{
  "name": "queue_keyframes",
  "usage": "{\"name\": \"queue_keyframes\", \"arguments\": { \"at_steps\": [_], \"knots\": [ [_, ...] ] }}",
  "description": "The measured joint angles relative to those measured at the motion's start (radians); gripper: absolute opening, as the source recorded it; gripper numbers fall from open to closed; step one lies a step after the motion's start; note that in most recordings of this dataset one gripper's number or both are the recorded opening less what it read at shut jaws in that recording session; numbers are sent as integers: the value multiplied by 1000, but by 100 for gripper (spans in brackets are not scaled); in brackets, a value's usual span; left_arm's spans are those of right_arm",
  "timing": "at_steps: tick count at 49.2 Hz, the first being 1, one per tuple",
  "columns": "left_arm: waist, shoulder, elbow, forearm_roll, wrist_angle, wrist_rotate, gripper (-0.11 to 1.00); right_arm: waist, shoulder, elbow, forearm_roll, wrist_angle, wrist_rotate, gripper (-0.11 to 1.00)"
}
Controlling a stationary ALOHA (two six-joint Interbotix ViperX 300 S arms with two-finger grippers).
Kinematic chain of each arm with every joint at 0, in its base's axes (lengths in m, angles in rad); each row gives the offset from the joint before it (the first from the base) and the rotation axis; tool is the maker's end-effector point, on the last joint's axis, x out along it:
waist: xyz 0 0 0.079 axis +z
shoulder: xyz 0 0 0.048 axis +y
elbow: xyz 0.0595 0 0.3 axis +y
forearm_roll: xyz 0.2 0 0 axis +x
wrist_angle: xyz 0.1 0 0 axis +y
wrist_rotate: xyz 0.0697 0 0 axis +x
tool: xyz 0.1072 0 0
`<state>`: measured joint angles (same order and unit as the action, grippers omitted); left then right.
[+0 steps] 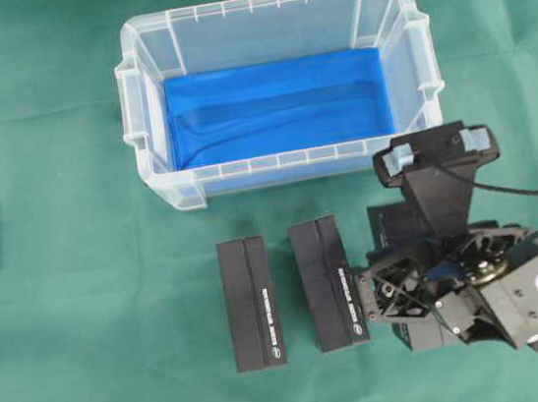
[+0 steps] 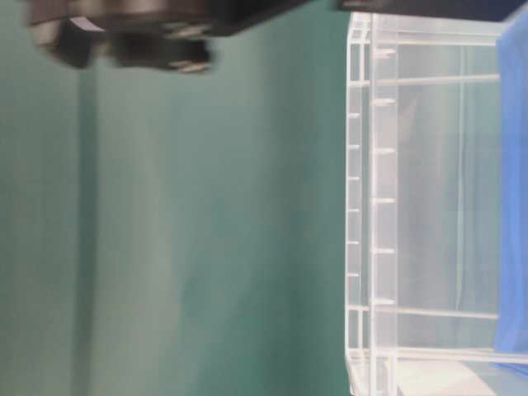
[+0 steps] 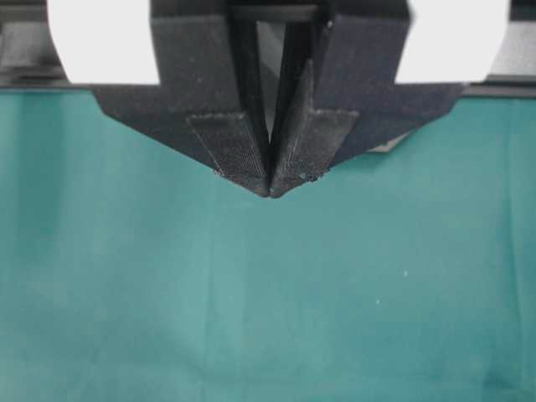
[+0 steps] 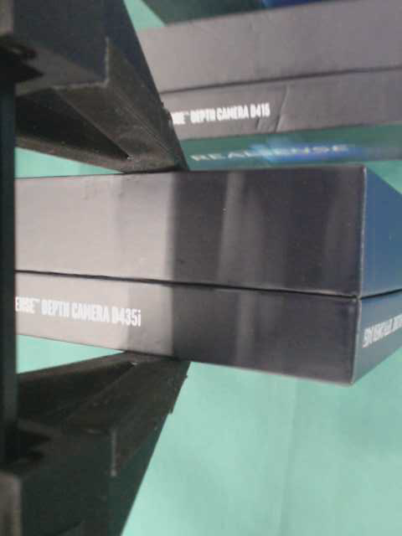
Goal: Take the box out of the case with the right arm.
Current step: 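Lower the box onto the cloth right of the other boxes and release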
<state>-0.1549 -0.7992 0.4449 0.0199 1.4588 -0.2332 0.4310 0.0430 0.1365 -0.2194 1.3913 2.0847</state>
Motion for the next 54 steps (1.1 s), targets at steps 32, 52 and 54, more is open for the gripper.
{"name": "queue_keyframes", "arguments": {
  "at_steps": [32, 52, 54],
  "knots": [
    [0, 2, 0, 0, 0, -2, 0, -2, 0, 192, 46, -230, 71, 67],
    [0, 0, 0, 2, 0, -2, 0, -3, 0, 198, 44, -215, 74, 93],
    [0, 0, 0, 0, 0, -2, 0, -5, -2, 196, 46, -215, 75, 92]
  ]
}}
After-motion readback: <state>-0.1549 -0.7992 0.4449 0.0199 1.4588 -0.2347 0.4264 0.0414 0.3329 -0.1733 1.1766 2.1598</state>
